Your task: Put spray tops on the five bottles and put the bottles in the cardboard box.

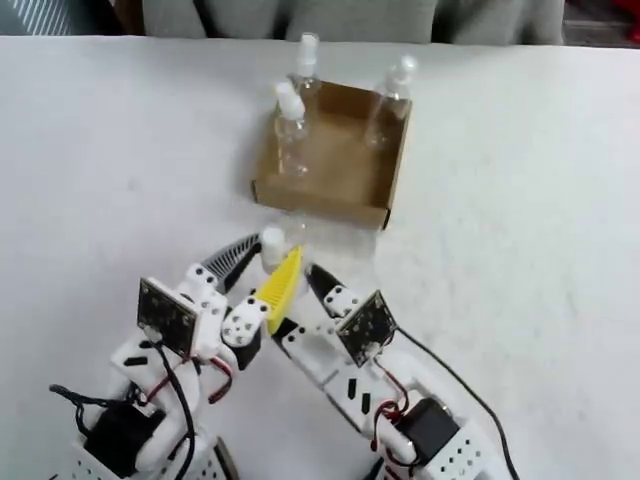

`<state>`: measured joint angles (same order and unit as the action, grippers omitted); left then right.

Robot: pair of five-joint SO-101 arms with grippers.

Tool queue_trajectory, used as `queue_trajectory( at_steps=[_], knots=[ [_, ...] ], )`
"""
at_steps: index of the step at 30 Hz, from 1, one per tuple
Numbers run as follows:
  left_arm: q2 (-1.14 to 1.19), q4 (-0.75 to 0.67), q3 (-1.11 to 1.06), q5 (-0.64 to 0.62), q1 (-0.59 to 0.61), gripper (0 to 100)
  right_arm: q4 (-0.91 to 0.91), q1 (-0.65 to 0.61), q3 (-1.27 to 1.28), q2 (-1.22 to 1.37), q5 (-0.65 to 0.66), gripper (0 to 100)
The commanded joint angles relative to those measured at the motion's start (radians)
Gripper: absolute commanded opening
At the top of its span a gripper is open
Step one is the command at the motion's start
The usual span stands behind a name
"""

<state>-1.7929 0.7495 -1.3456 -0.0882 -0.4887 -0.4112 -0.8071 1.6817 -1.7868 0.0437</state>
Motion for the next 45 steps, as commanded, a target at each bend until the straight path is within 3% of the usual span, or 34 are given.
queue_trajectory(
  at_steps=[1, 10, 19, 22, 26, 28, 31, 37, 41, 45],
  knots=[
    [-0.027, -0.014, 0.009, -0.015, -0.010, 24, 0.001, 0.016, 0.009, -0.013, -0.011, 1.5],
    [-0.027, 0.060, 0.173, -0.046, -0.016, 25, -0.001, 0.030, 0.009, -0.013, -0.011, 1.5],
    [-0.027, 0.279, 0.328, -0.044, -0.012, 25, 0.010, 0.136, 0.009, -0.013, -0.011, 1.5],
    [-0.027, 0.293, 0.322, -0.044, -0.018, 18, 0.051, 0.193, 0.009, -0.013, -0.011, 1.5],
    [-0.027, 0.290, 0.282, -0.044, -0.019, 1, 0.108, 0.282, 0.009, -0.013, -0.011, 1.5],
    [-0.027, 0.290, 0.258, -0.046, -0.019, 6, 0.134, 0.318, 0.009, -0.013, -0.011, 1.5],
    [-0.027, 0.285, 0.215, -0.044, -0.027, 5, 0.185, 0.361, 0.009, -0.013, -0.011, 1.5],
    [-0.027, 0.262, 0.094, 0.017, -0.239, 2, 0.277, 0.386, 0.005, -0.013, -0.084, 1.5],
    [-0.027, 0.167, -0.012, 0.017, -0.352, 2, 0.277, 0.387, -0.009, -0.013, -0.095, 1.5],
    [-0.027, -0.015, -0.175, 0.021, -0.377, 2, 0.275, 0.377, -0.009, -0.013, -0.106, 1.5]
  ],
)
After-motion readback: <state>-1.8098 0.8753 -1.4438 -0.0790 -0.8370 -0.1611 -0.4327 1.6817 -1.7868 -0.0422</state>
